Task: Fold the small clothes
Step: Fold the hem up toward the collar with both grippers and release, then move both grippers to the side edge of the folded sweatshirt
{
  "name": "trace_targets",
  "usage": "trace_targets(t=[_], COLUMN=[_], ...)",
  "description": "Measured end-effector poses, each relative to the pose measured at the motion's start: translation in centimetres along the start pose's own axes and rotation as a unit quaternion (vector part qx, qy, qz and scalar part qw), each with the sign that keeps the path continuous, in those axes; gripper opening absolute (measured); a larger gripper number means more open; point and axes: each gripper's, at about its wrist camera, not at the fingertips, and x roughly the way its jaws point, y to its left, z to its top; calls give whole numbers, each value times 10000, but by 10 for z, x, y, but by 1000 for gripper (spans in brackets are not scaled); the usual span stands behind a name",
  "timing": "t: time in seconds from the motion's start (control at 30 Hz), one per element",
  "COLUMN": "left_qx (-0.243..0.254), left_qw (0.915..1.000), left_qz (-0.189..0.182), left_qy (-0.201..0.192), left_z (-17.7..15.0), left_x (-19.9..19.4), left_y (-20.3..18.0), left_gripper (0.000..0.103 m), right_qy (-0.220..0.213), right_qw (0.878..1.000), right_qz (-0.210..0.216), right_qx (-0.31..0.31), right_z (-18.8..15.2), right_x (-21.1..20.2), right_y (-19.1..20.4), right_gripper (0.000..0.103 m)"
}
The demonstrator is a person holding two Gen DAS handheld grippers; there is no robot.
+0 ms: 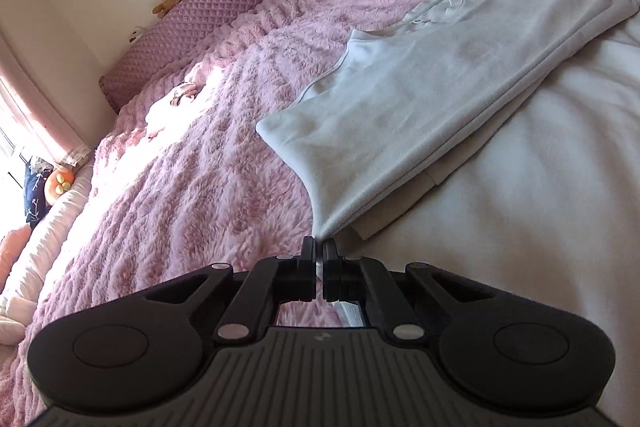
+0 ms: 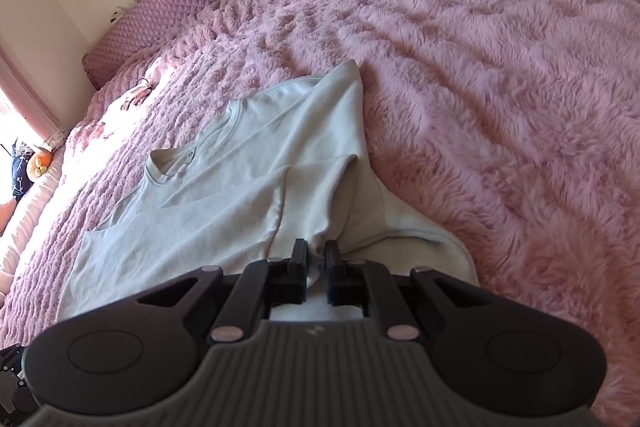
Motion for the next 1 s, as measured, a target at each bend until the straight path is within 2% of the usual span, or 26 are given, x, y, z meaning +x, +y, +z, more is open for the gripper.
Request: trace_targets(t=[0.23,0.27,0.33,0.37,0.43,0.57,0.63,0.67,0.7,0.73,0.8,0.83,0.87,0.97,1.0], left_qx=[83,126,226,245,235,-237,-768,-1035,-1315,-1648,-2144,-2346,-2538,-3186,-3346], left_qw=[9997,9997,9995,9995,9996,9996,9958,9920,9868,9781,9628,9548,9456,9080,8978], left_qz=[13,13,159,165,139,-107,-480,-691,-915,-1236,-1615,-1800,-2013,-2692,-2833], left_qy=[214,225,155,130,117,107,148,191,239,294,296,290,306,389,421], left_z=[3,3,3,2,1,-2,-3,-5,-7,-11,-20,-25,-31,-53,-60], left_x=[6,3,-7,-12,-27,-65,-86,-96,-106,-118,-140,-150,-159,-179,-182], left_y=[-4,-4,-4,-2,1,15,27,32,37,43,50,52,55,65,66], left_gripper=[3,3,14,14,17,21,28,32,43,57,67,69,69,71,71], right_qy=[90,100,106,94,17,-45,-61,-72,-67,-49,-15,17,50,241,324], right_qw=[9998,9998,9997,9997,9996,9995,9996,9997,9998,9999,9995,9989,9981,9957,9950], right_qz=[-105,-125,-156,-174,-213,-87,-23,25,59,128,275,379,488,679,721], right_qx=[134,117,136,161,198,298,258,217,181,103,-133,-258,-384,-589,-616], right_z=[-10,-10,-6,-5,-4,-6,-10,-14,-16,-20,-30,-35,-42,-61,-68], right_x=[11,11,7,2,-11,-47,-69,-84,-93,-108,-136,-149,-163,-195,-203], right_y=[-12,-12,-11,-11,-12,-17,-18,-19,-19,-19,-19,-19,-21,-30,-34], right_gripper=[4,7,13,17,19,19,19,20,20,22,32,35,35,35,35])
